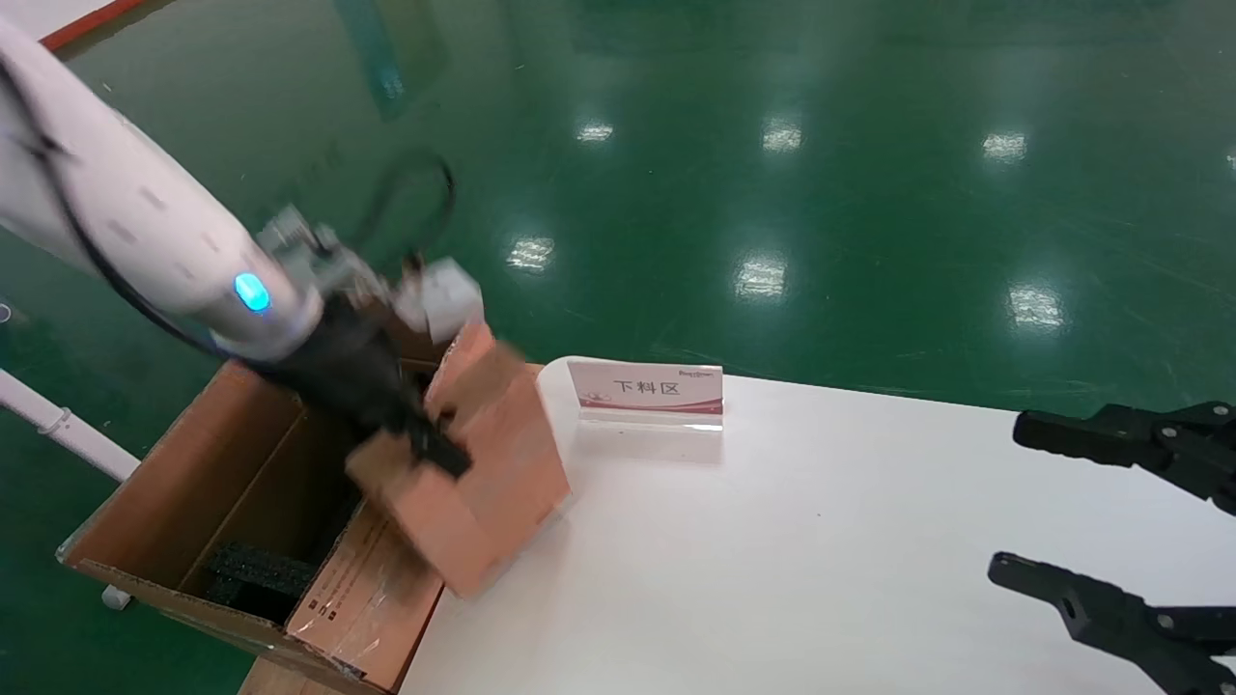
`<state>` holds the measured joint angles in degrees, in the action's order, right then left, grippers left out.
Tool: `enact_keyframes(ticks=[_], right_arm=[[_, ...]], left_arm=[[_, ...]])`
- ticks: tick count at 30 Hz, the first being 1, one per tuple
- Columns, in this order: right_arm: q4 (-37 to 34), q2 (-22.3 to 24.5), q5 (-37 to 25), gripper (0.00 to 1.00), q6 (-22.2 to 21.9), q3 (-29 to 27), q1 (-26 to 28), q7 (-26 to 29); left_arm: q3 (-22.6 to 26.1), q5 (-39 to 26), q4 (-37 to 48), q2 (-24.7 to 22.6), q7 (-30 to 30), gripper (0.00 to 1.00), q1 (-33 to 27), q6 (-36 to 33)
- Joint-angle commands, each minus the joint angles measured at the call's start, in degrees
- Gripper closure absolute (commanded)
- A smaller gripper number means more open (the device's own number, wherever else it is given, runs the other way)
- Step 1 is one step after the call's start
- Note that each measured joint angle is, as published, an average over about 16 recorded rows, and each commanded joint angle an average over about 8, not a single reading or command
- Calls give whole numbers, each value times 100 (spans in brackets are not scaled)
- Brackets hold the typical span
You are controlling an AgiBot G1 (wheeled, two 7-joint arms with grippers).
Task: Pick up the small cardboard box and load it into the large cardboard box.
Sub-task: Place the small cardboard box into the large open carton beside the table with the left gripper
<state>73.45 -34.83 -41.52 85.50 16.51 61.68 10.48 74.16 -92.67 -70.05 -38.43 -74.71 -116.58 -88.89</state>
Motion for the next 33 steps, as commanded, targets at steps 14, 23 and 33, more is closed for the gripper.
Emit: enact_keyframes(ticks=[14, 23, 33], right_arm=[[-3, 2, 3, 0, -1, 6, 3, -3], [-3, 3, 6, 0, -2, 9, 3, -5], [-3, 4, 8, 0, -3, 13, 4, -7]], left_arm=[[-439, 157, 1493, 214, 772, 100, -1373, 25], [-408, -134, 2947, 105, 1593, 100, -2027, -74], [149, -722, 3892, -154, 2546, 100, -2257, -120]])
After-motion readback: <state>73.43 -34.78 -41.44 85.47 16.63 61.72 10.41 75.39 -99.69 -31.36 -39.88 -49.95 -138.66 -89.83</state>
